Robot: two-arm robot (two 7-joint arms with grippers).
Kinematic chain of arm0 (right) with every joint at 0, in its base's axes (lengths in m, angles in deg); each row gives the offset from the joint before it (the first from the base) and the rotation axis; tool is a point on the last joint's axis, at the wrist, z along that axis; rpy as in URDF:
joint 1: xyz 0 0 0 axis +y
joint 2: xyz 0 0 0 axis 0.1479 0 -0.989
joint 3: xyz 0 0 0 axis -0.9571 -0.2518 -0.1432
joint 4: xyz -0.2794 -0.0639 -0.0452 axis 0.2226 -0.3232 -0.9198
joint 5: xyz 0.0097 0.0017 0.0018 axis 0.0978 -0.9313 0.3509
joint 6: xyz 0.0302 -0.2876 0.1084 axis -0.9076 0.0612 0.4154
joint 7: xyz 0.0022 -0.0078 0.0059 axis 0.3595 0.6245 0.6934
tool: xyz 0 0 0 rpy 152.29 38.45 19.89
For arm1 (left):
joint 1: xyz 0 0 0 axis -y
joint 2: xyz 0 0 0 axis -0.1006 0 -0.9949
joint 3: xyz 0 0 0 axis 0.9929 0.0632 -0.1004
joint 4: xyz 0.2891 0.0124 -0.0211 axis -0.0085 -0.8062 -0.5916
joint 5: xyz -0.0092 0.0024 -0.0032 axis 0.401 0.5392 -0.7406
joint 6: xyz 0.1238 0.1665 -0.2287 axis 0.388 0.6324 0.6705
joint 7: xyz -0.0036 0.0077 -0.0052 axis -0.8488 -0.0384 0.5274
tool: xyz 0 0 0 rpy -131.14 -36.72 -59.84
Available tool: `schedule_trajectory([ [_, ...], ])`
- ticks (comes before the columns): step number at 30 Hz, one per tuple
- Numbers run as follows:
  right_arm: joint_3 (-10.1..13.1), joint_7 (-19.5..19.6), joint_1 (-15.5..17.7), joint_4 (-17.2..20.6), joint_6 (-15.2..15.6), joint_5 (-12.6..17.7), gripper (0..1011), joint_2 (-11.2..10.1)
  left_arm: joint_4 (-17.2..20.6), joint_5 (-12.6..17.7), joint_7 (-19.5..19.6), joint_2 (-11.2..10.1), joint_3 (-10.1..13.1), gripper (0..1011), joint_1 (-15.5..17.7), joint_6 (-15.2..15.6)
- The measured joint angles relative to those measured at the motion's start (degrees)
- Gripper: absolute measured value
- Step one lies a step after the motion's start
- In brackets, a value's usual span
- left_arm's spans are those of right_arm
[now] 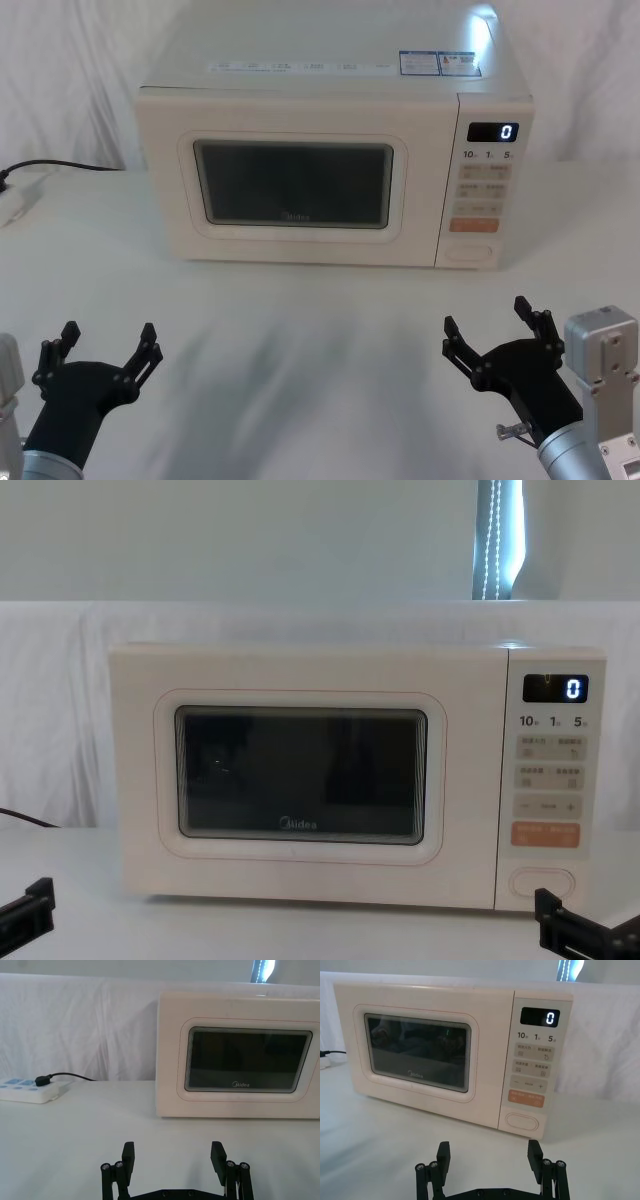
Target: Press the button to open the microwave door with one hand; close the microwave door with the other hand.
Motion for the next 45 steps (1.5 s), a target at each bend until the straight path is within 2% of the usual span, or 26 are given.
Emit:
schedule_trajectory([
  [45, 0.0, 0.0, 0.0, 0.0, 0.0, 0.0, 1002, 0.0, 0.0, 0.0, 0.0, 0.0, 0.0, 1001, 0.0, 0.0],
])
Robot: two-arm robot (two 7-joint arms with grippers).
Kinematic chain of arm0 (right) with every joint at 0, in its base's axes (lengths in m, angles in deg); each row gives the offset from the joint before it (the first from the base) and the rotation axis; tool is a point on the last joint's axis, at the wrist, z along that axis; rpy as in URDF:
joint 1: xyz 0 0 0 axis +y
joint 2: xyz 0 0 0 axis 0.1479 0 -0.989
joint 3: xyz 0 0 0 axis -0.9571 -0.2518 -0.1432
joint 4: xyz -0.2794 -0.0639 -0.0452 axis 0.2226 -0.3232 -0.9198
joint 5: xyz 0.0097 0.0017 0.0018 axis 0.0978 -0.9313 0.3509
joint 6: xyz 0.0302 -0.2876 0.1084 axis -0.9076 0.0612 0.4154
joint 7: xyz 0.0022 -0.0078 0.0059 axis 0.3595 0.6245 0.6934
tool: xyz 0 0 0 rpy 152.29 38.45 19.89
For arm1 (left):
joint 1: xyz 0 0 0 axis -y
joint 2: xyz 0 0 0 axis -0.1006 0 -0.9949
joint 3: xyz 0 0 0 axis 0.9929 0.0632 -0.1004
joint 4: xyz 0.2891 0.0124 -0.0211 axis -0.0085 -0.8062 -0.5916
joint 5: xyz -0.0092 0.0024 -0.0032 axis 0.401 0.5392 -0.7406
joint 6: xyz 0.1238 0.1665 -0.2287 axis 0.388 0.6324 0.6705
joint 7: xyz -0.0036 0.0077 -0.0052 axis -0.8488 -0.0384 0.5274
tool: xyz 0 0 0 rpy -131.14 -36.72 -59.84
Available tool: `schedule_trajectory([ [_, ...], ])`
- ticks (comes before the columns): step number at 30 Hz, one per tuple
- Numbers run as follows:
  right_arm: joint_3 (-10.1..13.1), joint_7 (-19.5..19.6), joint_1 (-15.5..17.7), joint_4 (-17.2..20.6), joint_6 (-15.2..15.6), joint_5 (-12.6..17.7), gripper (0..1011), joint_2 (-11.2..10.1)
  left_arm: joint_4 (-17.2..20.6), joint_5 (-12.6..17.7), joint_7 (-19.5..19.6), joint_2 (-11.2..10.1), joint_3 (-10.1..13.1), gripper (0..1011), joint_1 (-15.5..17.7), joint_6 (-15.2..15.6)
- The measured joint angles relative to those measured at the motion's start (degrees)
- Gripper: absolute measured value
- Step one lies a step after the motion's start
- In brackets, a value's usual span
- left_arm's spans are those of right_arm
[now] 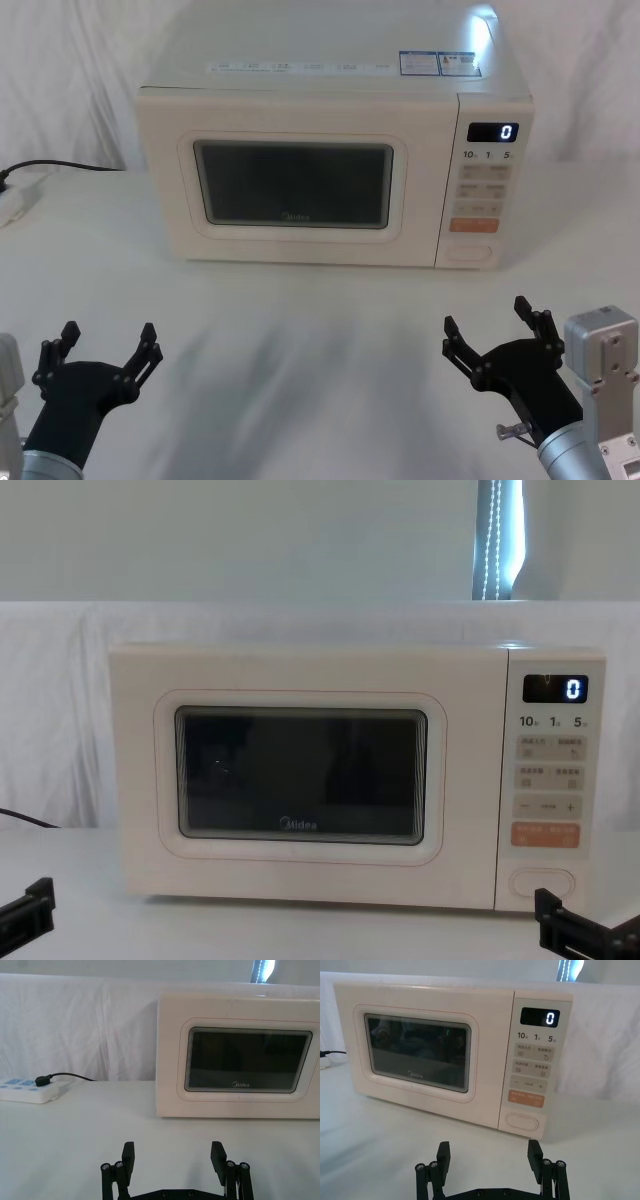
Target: Press the button to open the microwave door with one hand; close the microwave door with the other hand.
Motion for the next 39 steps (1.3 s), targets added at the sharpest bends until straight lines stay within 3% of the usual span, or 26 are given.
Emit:
schedule_trajectory([
  [28, 0.0, 0.0, 0.0, 0.0, 0.0, 0.0, 993, 0.0, 0.0, 0.0, 0.0, 0.0, 0.0, 1001, 0.0, 0.0],
  [39, 0.0, 0.0, 0.0, 0.0, 0.0, 0.0, 724, 0.0, 0.0, 0.0, 0.0, 0.0, 0.0, 1001, 0.0, 0.0],
])
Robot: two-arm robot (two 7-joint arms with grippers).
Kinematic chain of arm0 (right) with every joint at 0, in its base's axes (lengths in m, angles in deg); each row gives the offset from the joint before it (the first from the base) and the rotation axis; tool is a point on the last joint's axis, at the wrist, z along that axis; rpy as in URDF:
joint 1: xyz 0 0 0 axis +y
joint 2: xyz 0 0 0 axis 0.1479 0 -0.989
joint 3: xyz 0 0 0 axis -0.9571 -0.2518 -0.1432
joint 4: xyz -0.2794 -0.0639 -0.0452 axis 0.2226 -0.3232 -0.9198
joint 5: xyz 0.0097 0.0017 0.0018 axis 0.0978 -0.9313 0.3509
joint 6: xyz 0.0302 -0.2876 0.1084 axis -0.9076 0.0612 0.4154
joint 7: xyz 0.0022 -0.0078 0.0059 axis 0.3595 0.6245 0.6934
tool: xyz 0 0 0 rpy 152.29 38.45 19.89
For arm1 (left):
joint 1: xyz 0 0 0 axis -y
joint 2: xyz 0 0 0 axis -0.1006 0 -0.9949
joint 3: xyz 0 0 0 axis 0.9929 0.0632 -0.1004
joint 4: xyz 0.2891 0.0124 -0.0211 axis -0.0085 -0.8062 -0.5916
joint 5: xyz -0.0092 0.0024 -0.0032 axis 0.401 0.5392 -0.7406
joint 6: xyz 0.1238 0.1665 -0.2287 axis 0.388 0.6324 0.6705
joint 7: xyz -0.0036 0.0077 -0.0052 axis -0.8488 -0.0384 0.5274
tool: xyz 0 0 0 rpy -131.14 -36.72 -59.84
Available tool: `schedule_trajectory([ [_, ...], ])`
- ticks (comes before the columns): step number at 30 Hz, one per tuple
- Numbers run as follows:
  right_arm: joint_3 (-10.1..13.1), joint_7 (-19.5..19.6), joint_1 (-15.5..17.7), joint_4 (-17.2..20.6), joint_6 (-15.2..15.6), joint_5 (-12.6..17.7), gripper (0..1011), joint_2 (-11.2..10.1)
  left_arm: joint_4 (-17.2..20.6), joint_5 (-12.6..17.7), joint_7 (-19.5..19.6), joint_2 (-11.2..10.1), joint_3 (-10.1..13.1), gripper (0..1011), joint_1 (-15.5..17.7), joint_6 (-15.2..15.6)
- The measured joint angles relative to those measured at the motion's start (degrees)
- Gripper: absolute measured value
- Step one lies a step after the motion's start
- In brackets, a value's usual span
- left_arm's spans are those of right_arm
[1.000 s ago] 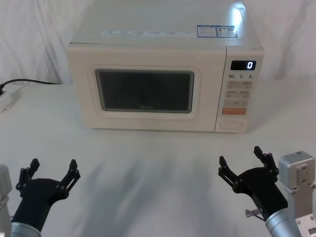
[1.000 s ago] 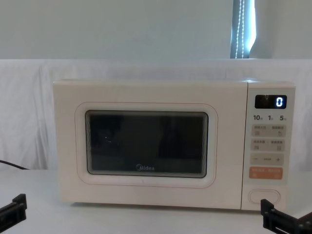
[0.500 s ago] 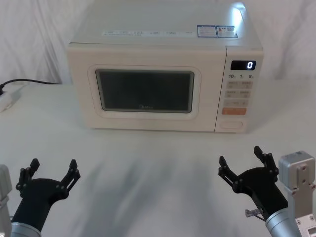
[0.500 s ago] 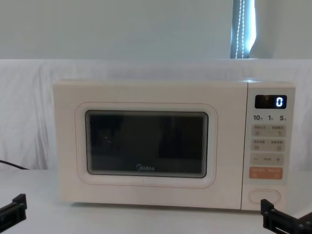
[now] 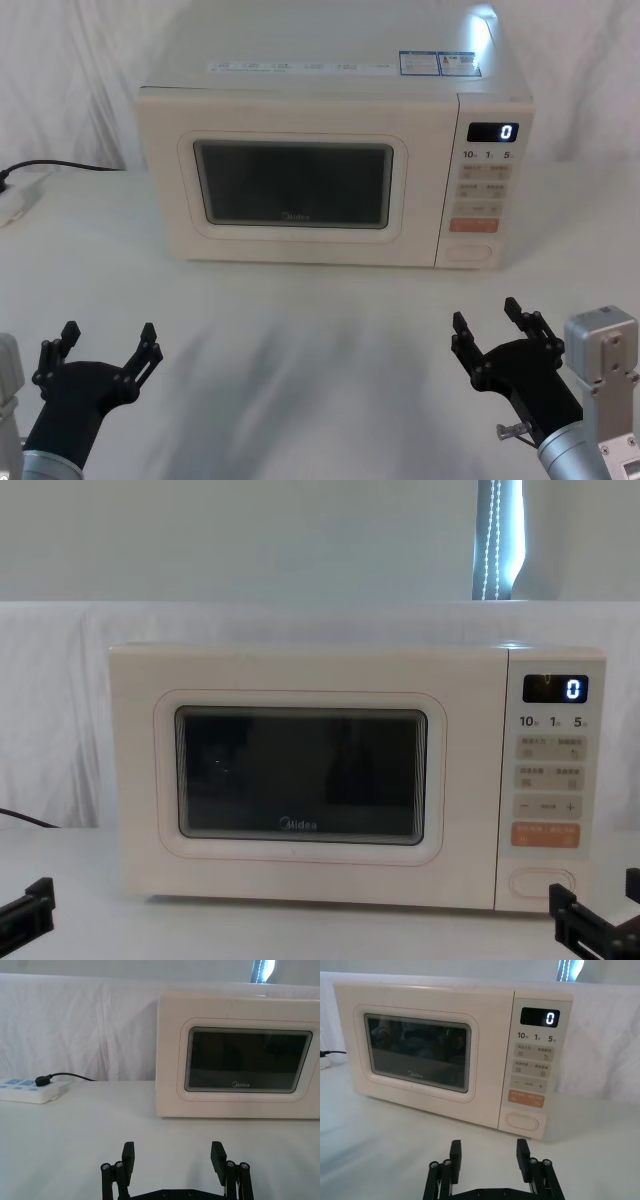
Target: Press the button to open the microwave door with one hand; close the microwave door with the other hand.
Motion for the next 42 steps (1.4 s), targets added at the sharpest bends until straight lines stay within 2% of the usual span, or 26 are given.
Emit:
schedule_trajectory([
  [4, 0.0, 0.0, 0.0, 0.0, 0.0, 0.0, 606, 0.0, 0.0, 0.0, 0.0, 0.0, 0.0, 1001, 0.0, 0.0],
  [5, 0.0, 0.0, 0.0, 0.0, 0.0, 0.0, 549, 0.0, 0.0, 0.0, 0.0, 0.0, 0.0, 1001, 0.0, 0.0],
  [8, 0.0, 0.0, 0.0, 0.0, 0.0, 0.0, 464, 0.0, 0.0, 0.0, 0.0, 0.0, 0.0, 1001, 0.0, 0.0],
  [9, 0.0, 0.0, 0.0, 0.0, 0.0, 0.0, 464, 0.0, 0.0, 0.0, 0.0, 0.0, 0.0, 1001, 0.0, 0.0],
  [12, 0.0, 0.0, 0.0, 0.0, 0.0, 0.0, 332, 0.0, 0.0, 0.0, 0.0, 0.0, 0.0, 1001, 0.0, 0.0],
  [16, 0.0, 0.0, 0.0, 0.0, 0.0, 0.0, 252, 0.0, 0.0, 0.0, 0.0, 0.0, 0.0, 1001, 0.0, 0.0],
  [19, 0.0, 0.0, 0.0, 0.0, 0.0, 0.0, 125, 0.0, 0.0, 0.0, 0.0, 0.0, 0.0, 1001, 0.0, 0.0],
  [23, 0.0, 0.0, 0.0, 0.0, 0.0, 0.0, 17, 0.0, 0.0, 0.0, 0.0, 0.0, 0.0, 1001, 0.0, 0.0],
  [27, 0.1, -0.1, 0.0, 0.0, 0.0, 0.0, 0, 0.1, 0.0, 0.0, 0.0, 0.0, 0.0, 1001, 0.0, 0.0],
  [42, 1.8, -1.5, -1.3, -1.3, 1.5, -1.6, 0, 3.0, 0.0, 0.0, 0.0, 0.0, 0.0, 1001, 0.0, 0.0],
])
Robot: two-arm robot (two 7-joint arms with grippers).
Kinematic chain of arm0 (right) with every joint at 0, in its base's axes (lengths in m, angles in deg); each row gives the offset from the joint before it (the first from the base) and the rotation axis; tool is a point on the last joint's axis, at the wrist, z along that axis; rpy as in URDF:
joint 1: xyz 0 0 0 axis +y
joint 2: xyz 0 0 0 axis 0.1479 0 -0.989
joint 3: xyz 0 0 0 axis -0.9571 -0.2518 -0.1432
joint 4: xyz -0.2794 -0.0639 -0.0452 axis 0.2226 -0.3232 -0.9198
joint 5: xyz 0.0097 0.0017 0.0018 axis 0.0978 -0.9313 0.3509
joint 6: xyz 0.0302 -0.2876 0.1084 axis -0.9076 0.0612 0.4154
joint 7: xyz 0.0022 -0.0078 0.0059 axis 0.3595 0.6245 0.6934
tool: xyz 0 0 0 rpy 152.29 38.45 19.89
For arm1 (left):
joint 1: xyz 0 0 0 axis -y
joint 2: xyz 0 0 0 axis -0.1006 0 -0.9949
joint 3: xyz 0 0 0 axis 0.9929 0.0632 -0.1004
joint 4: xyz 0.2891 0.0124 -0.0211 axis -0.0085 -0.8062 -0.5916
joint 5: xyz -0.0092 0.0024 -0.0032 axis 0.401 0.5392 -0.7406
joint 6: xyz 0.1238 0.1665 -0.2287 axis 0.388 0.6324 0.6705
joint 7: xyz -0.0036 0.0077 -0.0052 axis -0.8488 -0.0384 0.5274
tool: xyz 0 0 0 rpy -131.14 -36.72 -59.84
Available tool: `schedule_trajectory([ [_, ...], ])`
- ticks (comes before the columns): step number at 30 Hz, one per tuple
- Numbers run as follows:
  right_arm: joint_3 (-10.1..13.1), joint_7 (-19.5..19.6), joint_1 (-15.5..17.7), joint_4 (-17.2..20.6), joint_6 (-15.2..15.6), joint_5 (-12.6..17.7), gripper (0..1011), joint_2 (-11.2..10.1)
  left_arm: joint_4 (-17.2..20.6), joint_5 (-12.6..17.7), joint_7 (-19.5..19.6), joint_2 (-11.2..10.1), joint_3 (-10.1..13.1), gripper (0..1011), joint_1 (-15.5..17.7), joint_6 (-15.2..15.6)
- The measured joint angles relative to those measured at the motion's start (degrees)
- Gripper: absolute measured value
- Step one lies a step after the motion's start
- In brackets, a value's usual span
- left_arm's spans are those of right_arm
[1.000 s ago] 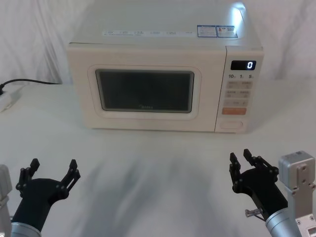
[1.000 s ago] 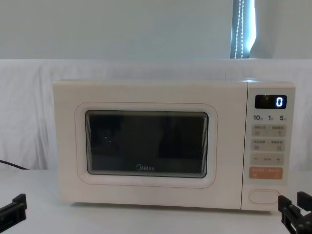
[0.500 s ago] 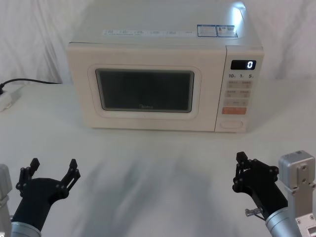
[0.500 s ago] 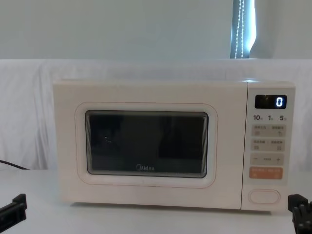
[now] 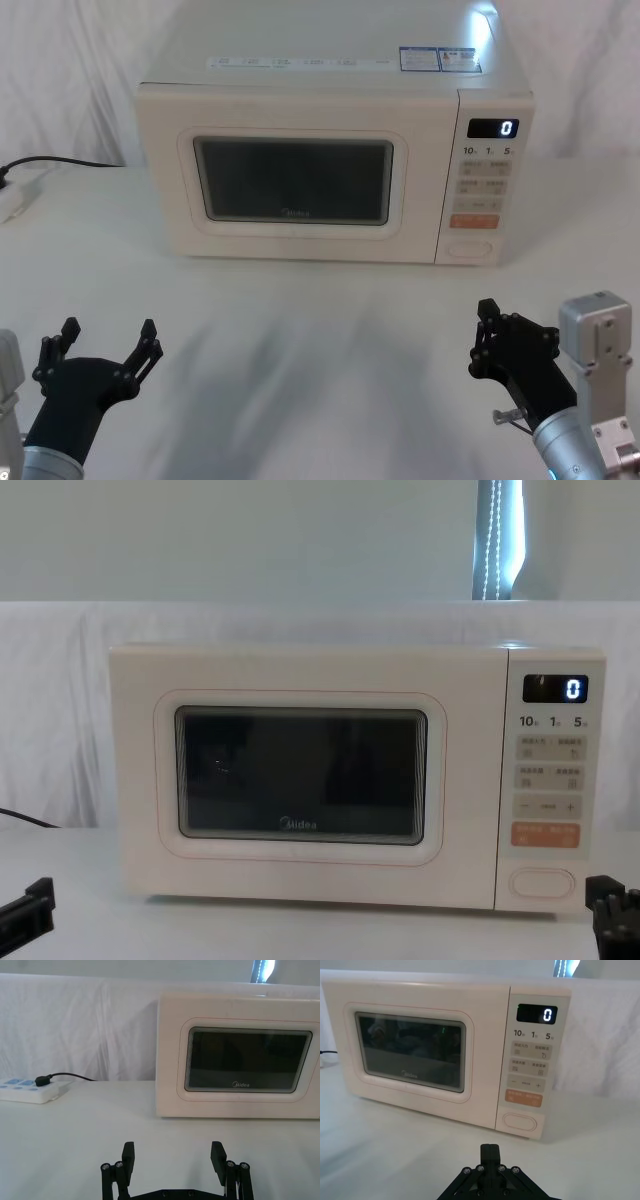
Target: Press the button to open the microwave door with one hand; close the microwave door with the other hand.
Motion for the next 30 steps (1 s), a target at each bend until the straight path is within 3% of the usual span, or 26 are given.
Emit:
schedule_trajectory([
  [14, 1.4, -1.4, -5.9, -4.9, 3.8, -2.4, 0, 2.5, 0.0, 0.0, 0.0, 0.0, 0.0, 1001, 0.0, 0.0],
  [30, 4.1, -2.9, -14.0, -15.6, 3.2, -3.1, 0, 5.9, 0.0, 0.0, 0.0, 0.0, 0.0, 1001, 0.0, 0.0],
])
